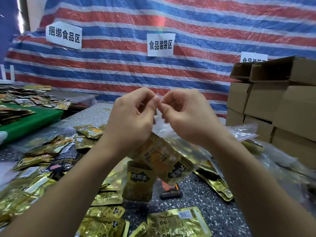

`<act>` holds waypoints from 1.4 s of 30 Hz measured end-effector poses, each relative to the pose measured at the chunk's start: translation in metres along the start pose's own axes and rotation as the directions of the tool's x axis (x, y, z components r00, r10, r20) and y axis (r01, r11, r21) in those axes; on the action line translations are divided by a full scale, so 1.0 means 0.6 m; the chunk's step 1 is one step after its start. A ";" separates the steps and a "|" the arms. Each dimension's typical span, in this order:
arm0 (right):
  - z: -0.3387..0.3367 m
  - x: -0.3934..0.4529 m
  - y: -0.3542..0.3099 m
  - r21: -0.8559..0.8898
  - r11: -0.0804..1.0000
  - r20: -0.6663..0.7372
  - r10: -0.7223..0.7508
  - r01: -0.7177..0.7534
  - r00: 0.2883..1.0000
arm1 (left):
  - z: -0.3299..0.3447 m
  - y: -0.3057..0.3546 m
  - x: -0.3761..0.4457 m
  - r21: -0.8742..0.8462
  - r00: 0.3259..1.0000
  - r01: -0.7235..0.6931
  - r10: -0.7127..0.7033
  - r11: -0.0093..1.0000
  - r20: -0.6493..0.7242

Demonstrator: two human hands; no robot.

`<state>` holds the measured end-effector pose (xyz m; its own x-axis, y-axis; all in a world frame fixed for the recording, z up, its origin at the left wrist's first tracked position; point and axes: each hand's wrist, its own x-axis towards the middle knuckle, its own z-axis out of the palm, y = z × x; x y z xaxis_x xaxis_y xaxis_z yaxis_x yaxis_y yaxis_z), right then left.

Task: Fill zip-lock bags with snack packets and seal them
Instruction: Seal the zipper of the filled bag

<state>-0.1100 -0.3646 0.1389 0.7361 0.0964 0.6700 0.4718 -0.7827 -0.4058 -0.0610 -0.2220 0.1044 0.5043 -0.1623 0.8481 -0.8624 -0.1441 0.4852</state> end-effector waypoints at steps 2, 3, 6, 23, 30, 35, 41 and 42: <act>0.005 0.001 0.003 -0.033 0.999 -0.024 -0.018 0.018 1.000 | 0.003 -0.003 -0.001 0.018 0.999 -0.002 0.002 1.000 -0.046; 0.008 0.001 0.005 -0.043 0.999 -0.032 -0.025 0.024 0.999 | 0.004 -0.005 -0.002 0.029 0.998 -0.005 0.007 1.000 -0.066; 0.014 0.001 0.011 -0.081 0.995 -0.041 -0.057 0.053 0.998 | 0.006 -0.007 -0.005 0.062 0.994 -0.009 0.016 0.998 -0.110; 0.016 0.001 0.017 0.051 0.998 -0.083 -0.036 0.041 0.996 | -0.001 -0.003 0.004 -0.032 0.996 0.036 -0.038 0.999 -0.076; 0.016 -0.001 0.022 0.001 0.998 -0.091 -0.059 0.059 0.994 | 0.003 -0.004 0.001 -0.023 0.996 0.040 -0.042 0.999 -0.075; 0.025 -0.002 0.022 -0.087 0.993 -0.093 -0.088 0.080 0.992 | 0.010 -0.006 -0.006 0.017 0.977 0.048 -0.043 0.999 -0.210; 0.014 -0.024 0.042 -0.075 0.995 -0.109 -0.077 0.069 0.991 | -0.002 -0.005 -0.002 0.058 0.949 0.019 0.000 0.998 -0.315; 0.012 -0.028 0.046 -0.085 0.994 -0.105 -0.076 0.067 0.992 | -0.004 -0.005 -0.001 0.065 0.947 0.019 0.003 0.998 -0.322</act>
<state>-0.1059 -0.3834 0.1120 0.6431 0.0909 0.7604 0.4772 -0.8241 -0.3052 -0.0589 -0.2193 0.1028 0.4611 0.1607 0.8727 -0.8479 -0.2100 0.4867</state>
